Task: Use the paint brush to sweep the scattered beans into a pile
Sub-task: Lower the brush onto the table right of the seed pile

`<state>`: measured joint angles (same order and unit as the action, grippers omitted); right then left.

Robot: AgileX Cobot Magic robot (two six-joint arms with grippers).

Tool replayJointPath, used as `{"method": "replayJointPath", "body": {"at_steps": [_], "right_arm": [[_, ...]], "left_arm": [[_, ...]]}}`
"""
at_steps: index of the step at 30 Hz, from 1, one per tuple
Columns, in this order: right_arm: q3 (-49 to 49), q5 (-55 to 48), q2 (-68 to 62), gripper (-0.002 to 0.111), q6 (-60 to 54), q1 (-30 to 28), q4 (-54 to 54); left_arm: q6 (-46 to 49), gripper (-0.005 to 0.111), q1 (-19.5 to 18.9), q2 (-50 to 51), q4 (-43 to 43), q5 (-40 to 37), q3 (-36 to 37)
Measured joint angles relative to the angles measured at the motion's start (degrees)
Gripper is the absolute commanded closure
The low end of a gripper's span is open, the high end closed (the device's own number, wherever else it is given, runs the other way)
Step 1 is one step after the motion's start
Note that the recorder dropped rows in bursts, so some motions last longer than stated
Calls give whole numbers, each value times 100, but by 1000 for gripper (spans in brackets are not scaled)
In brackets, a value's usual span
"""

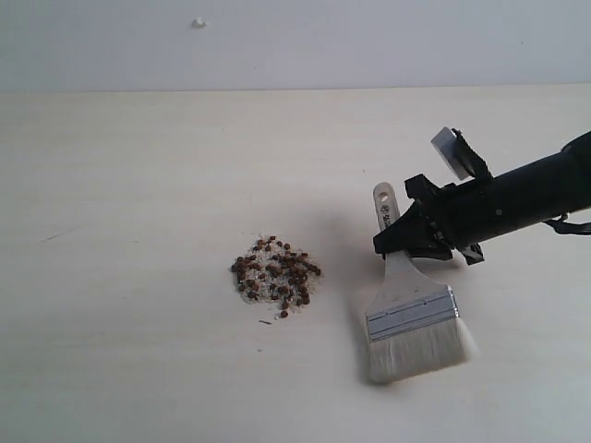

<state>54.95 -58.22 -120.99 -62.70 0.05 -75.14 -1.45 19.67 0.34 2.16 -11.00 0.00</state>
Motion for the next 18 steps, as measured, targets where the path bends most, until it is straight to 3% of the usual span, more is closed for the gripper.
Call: {"method": "replayJointPath", "body": {"at_steps": [14,18], "right_arm": [[0,406,0,108,203,540,-231],[0,432,0,92,203,540,-275]], "left_arm": [[0,107,0,0,0,0,0],[0,107,0,0,0,0,0]]}}
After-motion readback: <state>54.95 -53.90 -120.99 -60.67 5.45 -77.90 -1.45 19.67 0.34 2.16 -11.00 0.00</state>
